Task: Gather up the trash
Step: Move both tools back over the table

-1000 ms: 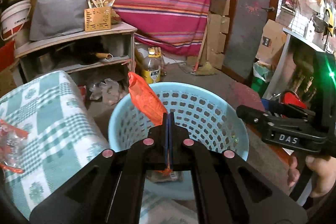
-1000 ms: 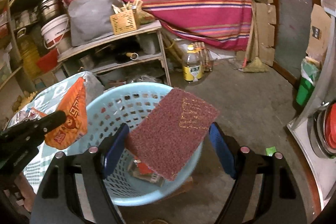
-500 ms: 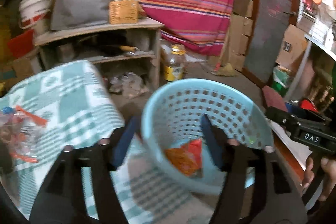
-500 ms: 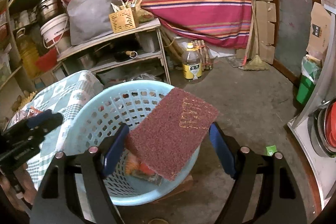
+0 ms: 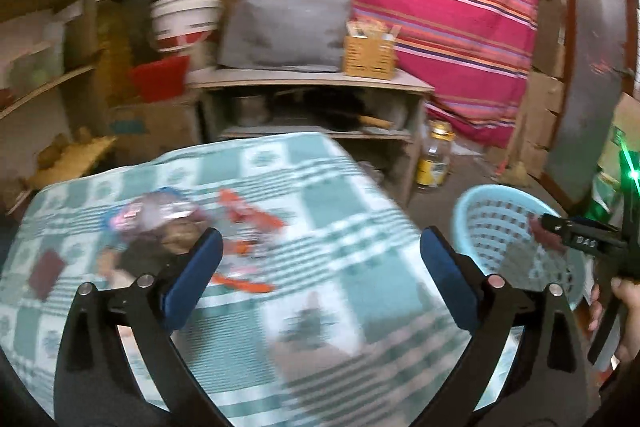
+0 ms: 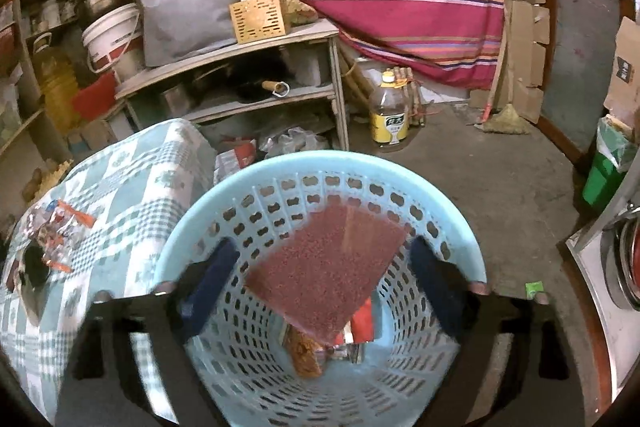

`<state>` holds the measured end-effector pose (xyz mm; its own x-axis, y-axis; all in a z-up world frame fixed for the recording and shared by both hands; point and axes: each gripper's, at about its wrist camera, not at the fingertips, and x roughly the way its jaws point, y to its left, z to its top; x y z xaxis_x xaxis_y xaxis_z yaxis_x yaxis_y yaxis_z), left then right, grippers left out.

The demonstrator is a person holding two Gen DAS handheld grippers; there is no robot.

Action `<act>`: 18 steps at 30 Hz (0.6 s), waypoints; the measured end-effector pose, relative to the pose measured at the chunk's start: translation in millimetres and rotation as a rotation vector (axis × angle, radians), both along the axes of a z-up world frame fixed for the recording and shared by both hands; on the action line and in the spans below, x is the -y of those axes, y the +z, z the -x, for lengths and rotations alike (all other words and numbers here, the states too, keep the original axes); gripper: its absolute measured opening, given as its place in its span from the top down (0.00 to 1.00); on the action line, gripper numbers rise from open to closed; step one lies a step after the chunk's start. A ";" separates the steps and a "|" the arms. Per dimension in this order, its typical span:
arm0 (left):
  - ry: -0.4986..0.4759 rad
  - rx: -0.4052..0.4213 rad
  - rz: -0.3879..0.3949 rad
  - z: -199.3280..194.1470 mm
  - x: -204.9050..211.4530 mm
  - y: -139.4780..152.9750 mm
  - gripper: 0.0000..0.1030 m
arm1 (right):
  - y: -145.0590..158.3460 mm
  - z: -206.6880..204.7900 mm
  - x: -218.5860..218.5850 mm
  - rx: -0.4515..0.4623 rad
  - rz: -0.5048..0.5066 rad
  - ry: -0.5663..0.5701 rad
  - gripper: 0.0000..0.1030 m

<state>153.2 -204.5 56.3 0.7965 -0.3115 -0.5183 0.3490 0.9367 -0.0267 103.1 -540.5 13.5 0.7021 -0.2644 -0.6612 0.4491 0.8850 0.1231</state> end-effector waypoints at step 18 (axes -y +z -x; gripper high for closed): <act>0.224 0.002 -0.052 12.9 -148.6 -16.5 0.05 | 32.0 -13.5 -141.6 0.086 0.056 0.160 0.08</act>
<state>140.4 -55.9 39.8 0.8438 -0.0991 -0.5274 0.1317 0.9910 0.0246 116.6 -398.9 45.5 0.7916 -0.1796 -0.5841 0.2923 0.9507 0.1037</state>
